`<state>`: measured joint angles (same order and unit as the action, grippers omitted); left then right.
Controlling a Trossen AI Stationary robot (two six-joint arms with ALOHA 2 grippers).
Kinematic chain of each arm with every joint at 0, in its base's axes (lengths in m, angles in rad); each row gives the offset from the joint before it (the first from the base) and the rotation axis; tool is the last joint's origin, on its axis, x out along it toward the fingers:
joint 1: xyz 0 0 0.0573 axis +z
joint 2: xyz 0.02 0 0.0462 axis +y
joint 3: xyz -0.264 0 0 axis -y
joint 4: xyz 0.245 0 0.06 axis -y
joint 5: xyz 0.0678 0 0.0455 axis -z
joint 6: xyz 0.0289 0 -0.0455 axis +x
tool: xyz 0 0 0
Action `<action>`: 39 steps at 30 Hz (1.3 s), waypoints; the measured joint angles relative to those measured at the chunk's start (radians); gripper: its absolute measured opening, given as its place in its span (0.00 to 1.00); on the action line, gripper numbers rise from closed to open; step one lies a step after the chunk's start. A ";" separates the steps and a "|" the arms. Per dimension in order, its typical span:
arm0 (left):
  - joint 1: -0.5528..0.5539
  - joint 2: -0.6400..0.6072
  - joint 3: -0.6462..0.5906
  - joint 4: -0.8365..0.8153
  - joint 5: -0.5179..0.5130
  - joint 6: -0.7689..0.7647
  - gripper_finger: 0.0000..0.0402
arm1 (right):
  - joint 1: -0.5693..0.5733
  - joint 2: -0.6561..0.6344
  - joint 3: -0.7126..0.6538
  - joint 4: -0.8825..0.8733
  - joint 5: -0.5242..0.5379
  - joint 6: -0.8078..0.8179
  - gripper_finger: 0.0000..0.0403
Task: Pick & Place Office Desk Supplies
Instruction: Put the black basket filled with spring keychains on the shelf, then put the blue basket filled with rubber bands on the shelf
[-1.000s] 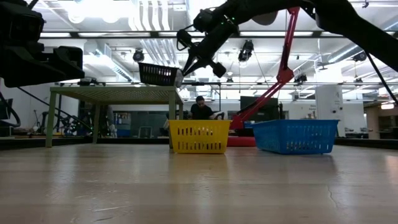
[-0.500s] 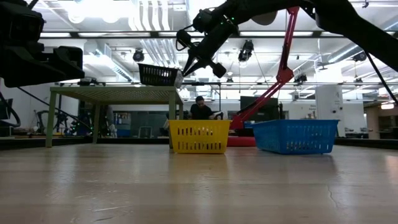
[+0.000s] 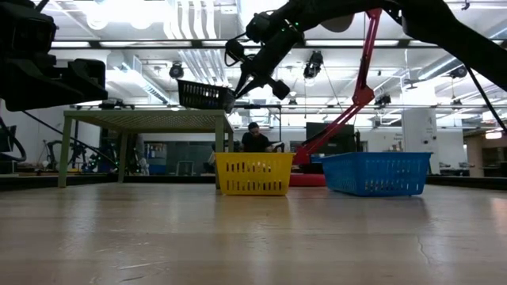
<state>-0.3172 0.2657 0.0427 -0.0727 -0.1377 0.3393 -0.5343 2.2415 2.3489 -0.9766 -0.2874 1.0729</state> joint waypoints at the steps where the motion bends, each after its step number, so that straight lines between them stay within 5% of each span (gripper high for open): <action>1: 0.000 0.000 0.000 0.000 0.000 0.000 0.43 | 0.000 0.000 0.000 -0.001 0.000 0.000 0.03; 17: 0.000 0.000 0.000 0.000 0.000 0.000 0.43 | 0.000 0.000 0.000 0.004 0.002 -0.011 0.26; 39: -0.001 0.000 0.000 0.000 0.000 0.000 0.43 | 0.018 -0.070 0.000 -0.161 0.061 -0.168 0.20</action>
<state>-0.3183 0.2657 0.0425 -0.0727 -0.1378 0.3393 -0.5159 2.1715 2.3486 -1.1374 -0.2268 0.9047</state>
